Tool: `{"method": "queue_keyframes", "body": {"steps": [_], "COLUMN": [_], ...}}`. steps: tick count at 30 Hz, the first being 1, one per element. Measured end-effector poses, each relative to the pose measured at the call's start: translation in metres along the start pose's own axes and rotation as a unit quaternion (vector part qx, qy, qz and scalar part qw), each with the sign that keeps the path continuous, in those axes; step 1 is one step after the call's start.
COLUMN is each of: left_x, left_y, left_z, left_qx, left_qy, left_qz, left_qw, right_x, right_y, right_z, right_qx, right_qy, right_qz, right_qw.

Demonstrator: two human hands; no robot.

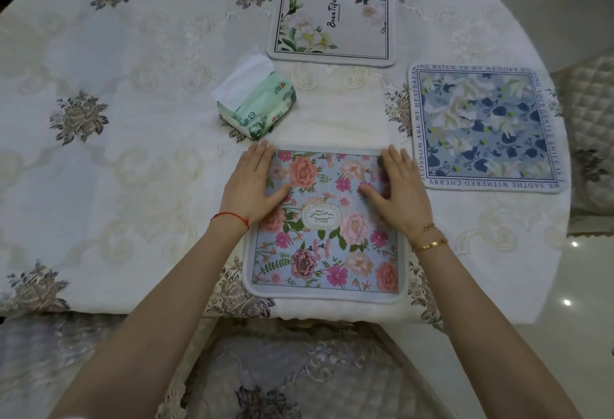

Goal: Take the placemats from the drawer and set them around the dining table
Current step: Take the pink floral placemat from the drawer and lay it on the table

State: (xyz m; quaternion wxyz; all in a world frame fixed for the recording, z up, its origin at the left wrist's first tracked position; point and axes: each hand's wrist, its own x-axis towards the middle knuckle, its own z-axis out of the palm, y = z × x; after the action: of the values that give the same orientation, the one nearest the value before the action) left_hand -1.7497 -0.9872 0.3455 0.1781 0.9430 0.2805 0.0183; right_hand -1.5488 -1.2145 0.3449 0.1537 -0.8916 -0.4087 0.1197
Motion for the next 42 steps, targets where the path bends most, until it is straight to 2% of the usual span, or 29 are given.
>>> {"method": "queue_keyframes", "body": {"steps": [3, 7, 16, 20, 23, 26, 29, 32, 37, 42], "left_x": [-0.002, -0.004, -0.032, -0.046, -0.062, -0.083, -0.096, -0.103, -0.106, -0.115], "left_y": [0.021, 0.041, 0.017, 0.002, 0.001, 0.013, 0.028, 0.035, 0.026, 0.010], "left_z": [0.001, 0.015, 0.012, 0.005, 0.002, 0.003, 0.008, 0.014, 0.015, 0.009], "left_qx": [-0.020, -0.009, -0.008, 0.004, 0.004, 0.002, -0.023, -0.022, 0.020, 0.011], "left_qy": [-0.019, -0.070, -0.039, -0.061, -0.053, -0.047, -0.067, -0.096, -0.113, -0.115], "left_qz": [0.059, 0.087, 0.034, 0.008, -0.002, 0.034, 0.042, 0.037, 0.048, 0.034], "left_qw": [0.998, 0.994, 0.999, 0.998, 0.999, 0.998, 0.997, 0.994, 0.992, 0.993], "right_x": [0.003, 0.005, -0.021, -0.042, -0.055, -0.073, -0.086, -0.092, -0.094, -0.108], "right_y": [-0.032, -0.059, -0.012, 0.014, 0.007, -0.022, -0.057, -0.074, -0.058, -0.025], "right_z": [0.013, 0.033, 0.016, 0.008, 0.006, 0.012, 0.028, 0.044, 0.044, 0.027], "right_qx": [0.004, 0.010, 0.034, 0.042, 0.035, 0.039, 0.045, 0.033, 0.017, 0.032], "right_qy": [-0.028, -0.092, -0.063, -0.045, -0.034, -0.042, -0.073, -0.094, -0.106, -0.098], "right_qz": [-0.094, -0.135, -0.067, -0.013, 0.012, -0.032, -0.093, -0.117, -0.126, -0.088], "right_qw": [0.995, 0.986, 0.995, 0.998, 0.999, 0.998, 0.992, 0.988, 0.986, 0.991]}}
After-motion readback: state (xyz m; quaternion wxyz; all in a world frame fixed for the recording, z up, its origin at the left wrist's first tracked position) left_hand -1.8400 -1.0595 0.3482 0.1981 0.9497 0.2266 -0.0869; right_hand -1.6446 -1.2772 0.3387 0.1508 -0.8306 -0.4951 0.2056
